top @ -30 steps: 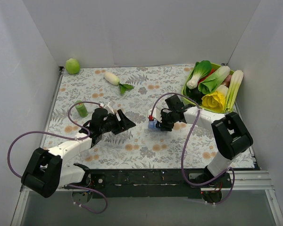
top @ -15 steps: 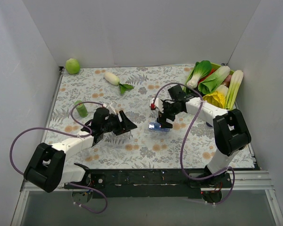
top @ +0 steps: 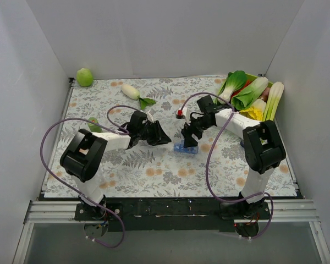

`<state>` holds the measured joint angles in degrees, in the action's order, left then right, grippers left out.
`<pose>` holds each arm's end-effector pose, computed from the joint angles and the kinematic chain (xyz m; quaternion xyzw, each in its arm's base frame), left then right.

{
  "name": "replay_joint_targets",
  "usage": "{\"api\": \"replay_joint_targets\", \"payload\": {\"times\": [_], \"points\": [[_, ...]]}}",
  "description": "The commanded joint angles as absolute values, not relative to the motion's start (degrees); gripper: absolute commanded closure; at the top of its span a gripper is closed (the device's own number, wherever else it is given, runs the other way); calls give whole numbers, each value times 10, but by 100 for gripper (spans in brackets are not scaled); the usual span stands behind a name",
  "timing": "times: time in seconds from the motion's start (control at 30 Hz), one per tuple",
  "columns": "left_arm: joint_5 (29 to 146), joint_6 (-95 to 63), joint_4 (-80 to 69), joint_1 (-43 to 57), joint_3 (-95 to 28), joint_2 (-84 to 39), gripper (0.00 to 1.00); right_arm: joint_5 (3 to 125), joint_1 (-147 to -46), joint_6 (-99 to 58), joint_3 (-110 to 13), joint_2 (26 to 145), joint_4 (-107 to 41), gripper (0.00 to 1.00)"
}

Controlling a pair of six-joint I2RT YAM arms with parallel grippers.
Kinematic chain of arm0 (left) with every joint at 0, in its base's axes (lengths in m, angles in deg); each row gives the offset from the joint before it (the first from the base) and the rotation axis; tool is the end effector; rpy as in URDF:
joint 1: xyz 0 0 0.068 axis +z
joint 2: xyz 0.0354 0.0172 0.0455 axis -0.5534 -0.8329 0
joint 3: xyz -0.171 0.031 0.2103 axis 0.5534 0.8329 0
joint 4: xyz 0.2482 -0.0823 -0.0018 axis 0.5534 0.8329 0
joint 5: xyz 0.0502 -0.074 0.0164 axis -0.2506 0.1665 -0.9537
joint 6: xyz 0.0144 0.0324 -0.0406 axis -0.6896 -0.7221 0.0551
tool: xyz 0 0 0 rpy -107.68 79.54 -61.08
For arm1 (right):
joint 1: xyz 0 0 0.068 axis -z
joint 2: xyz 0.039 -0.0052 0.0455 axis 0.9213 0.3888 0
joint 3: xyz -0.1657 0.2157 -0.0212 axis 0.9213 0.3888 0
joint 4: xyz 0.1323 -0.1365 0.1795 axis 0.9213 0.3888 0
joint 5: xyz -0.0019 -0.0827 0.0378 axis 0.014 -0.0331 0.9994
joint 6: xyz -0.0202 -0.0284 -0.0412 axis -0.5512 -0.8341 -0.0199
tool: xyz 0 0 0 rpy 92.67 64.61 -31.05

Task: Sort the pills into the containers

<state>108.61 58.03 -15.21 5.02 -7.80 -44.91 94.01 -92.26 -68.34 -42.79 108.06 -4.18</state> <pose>0.2874 -0.1763 0.1548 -0.3205 0.8213 -0.4707 0.0350 0.3209 0.1747 0.1932 -0.5668 0.7292 0.2802 0.2616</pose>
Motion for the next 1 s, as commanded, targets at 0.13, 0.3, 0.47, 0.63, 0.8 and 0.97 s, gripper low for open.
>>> {"api": "replay_joint_targets", "payload": {"times": [0.13,0.3,0.47,0.63,0.8,0.97], "points": [[1071,543,-91,9,-167,-533,71,934,-921,-626,-474,1100,-64,21],[1054,536,-63,-1,-181,-552,71,928,-916,-602,-482,1111,-70,34],[1048,529,-48,-5,-191,-558,70,928,-909,-593,-488,1122,-67,46],[1059,537,-75,-5,-179,-541,65,929,-908,-588,-487,1122,-67,51],[1071,542,-102,-5,-180,-534,63,928,-907,-584,-485,1124,-68,57],[1080,540,-101,-9,-183,-544,62,928,-906,-578,-484,1128,-66,61]]}}
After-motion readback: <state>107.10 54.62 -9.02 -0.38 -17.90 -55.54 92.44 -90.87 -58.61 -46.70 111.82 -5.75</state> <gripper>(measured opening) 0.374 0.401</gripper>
